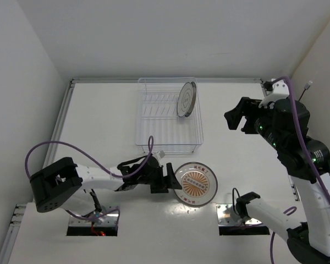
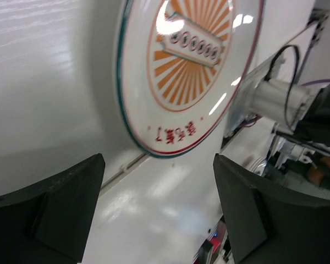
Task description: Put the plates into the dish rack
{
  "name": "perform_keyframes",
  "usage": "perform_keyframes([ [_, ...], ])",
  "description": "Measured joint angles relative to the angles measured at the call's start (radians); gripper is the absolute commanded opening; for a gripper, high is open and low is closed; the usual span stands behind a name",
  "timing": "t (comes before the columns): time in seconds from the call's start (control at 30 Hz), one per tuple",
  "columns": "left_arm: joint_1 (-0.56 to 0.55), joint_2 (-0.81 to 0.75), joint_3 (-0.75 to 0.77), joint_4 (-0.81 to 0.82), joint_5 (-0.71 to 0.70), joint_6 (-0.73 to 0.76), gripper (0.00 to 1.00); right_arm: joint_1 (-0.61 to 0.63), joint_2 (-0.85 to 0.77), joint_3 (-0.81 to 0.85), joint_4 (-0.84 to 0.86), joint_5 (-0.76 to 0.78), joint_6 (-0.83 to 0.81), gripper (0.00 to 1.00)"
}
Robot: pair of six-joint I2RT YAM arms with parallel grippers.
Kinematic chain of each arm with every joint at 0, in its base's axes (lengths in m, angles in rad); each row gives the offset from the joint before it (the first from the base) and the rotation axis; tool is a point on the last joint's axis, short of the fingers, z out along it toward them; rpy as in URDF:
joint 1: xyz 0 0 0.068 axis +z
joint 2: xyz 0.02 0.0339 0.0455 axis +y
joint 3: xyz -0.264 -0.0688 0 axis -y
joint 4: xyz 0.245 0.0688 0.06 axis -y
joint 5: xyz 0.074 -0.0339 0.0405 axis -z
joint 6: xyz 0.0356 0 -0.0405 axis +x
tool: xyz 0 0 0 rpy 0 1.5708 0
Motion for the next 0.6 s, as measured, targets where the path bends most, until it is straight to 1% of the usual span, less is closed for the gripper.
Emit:
perform_keyframes([
  [0.2, -0.035, 0.039, -0.005, 0.171, -0.094, -0.104, 0.78, 0.0, -0.013, 0.003, -0.004, -0.018, 0.009, 0.74],
  [0.27, -0.035, 0.082, -0.005, 0.23, -0.097, -0.138, 0.72, 0.0, -0.015, 0.011, -0.011, -0.018, 0.009, 0.74],
  [0.3, -0.037, 0.105, -0.005, 0.246, -0.1, -0.158, 0.68, 0.0, -0.016, 0.017, -0.012, -0.018, 0.009, 0.74],
  [0.4, -0.05, 0.155, -0.008, 0.259, -0.103, -0.208, 0.62, 0.0, -0.026, 0.027, -0.015, -0.018, 0.009, 0.74],
  [0.6, -0.084, 0.178, -0.008, 0.26, -0.119, -0.265, 0.62, 0.0, -0.069, 0.039, -0.056, -0.015, 0.009, 0.74],
])
